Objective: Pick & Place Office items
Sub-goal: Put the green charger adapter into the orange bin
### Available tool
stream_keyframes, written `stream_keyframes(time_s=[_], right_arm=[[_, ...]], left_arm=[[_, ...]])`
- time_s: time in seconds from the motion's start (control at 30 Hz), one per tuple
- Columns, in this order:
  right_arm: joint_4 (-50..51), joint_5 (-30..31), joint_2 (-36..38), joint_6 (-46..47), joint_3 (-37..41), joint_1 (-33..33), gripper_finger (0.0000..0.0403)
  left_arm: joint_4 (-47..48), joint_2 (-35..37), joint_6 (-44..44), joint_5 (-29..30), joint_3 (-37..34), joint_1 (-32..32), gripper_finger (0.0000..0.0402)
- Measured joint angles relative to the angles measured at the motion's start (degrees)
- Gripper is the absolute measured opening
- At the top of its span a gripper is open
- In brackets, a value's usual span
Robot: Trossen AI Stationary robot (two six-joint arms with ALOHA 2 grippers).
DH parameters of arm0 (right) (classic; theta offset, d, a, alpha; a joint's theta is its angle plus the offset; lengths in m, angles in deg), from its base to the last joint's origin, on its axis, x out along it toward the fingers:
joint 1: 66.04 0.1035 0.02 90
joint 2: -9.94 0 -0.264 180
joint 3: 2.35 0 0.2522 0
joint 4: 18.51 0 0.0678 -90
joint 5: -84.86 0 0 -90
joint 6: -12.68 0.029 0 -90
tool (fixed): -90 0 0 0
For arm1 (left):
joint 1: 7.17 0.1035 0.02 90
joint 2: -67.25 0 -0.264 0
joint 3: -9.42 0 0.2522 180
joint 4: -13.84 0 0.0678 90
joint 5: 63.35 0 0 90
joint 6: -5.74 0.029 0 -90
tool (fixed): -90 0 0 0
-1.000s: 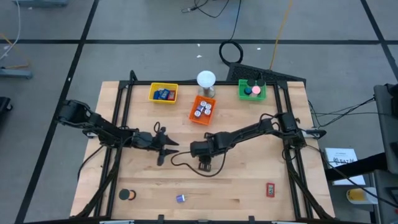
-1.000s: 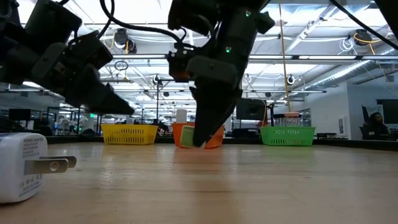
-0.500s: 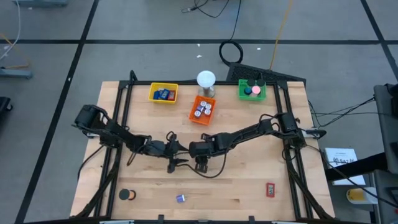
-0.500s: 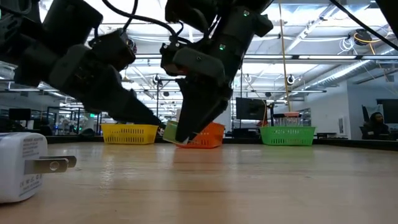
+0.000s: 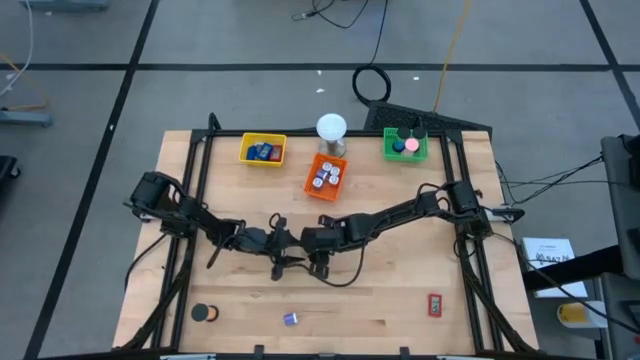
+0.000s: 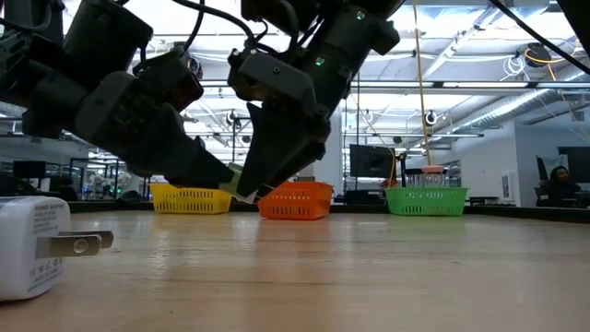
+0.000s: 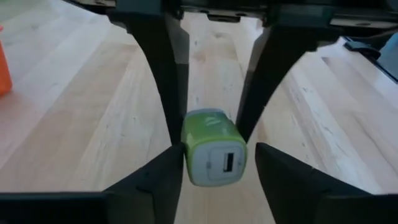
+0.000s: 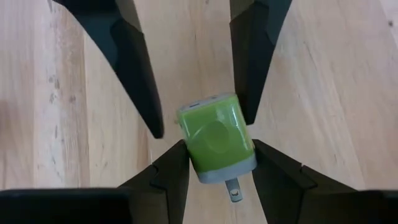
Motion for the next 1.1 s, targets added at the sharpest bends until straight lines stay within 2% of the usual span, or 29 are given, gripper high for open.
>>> stream_keyframes(time_s=[0.3,0.43,0.6,0.8,0.93,1.1], right_arm=[[-0.76,-0.07,0.00,0.00,0.02,0.40,0.0144],[-0.43,1.39,0.18,-0.65,0.04,1.30,0.0160],[5.67,9.97,3.69,-3.73,-0.04,3.57,0.0207],[6.48,24.98,6.43,-14.99,-0.04,8.10,0.0249],[0.45,32.01,6.10,-24.66,-0.04,10.29,0.0258],[-11.78,33.12,5.16,-35.43,1.65,9.83,0.0260]], left_arm=[[-0.41,0.02,0.11,0.60,0.04,0.26,0.0140],[-0.66,0.04,0.64,0.48,-0.19,0.49,0.0132],[-6.18,0.49,-0.90,0.87,-3.24,1.66,0.0132],[-24.19,0.60,-6.36,-8.19,-10.22,5.50,0.0132],[-33.14,0.61,-10.45,-15.08,-12.61,7.45,0.0132],[-33.18,0.59,-12.23,-18.54,-11.44,7.89,0.0132]])
